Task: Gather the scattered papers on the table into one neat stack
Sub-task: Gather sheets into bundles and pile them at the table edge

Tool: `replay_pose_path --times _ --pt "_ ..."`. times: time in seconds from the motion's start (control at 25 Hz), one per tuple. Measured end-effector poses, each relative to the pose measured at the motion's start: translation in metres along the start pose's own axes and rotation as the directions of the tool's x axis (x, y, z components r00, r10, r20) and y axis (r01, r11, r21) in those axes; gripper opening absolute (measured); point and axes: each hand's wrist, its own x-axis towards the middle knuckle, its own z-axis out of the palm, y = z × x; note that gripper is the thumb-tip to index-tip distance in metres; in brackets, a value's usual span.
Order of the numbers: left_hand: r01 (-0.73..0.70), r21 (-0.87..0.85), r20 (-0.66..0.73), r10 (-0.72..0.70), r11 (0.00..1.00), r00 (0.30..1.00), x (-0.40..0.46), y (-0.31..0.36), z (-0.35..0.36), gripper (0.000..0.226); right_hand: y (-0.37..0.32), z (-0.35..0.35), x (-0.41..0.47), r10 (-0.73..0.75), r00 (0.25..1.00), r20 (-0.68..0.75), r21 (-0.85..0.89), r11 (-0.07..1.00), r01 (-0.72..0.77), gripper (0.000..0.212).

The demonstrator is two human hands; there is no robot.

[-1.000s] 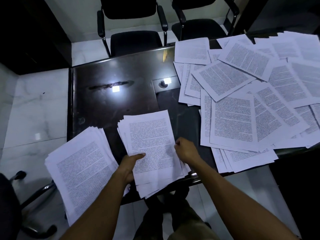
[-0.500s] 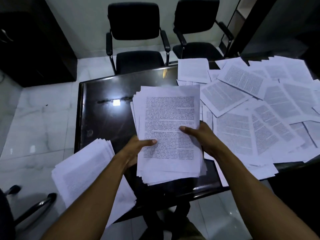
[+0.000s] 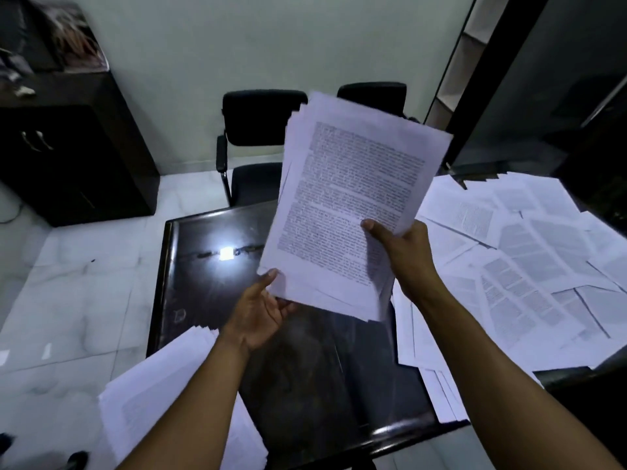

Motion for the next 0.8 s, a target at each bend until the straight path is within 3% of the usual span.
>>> replay_pose_path --times 0.16,0.32,0.52,0.8 --pt "-0.215 -0.35 -0.018 0.222 0.912 0.975 0.0 0.012 0.052 0.059 -0.043 0.017 -0.004 -0.125 0.991 -0.042 0.073 0.989 0.127 0.019" --pt "-0.279 -0.543 -0.068 0.289 0.792 0.955 0.006 0.03 0.083 0.053 -0.054 0.028 -0.009 -0.138 0.99 -0.034 0.092 0.986 0.14 0.018" --pt "-0.293 -0.479 -0.072 0.296 0.827 0.952 0.012 0.034 0.093 0.057 -0.054 0.036 -0.009 -0.078 0.997 0.005 0.07 0.995 0.077 0.026" --pt "-0.284 -0.026 -0.067 0.282 0.958 0.957 0.01 0.075 0.061 0.04 -0.064 0.015 0.008 0.007 1.0 0.005 0.065 0.998 -0.007 0.01"
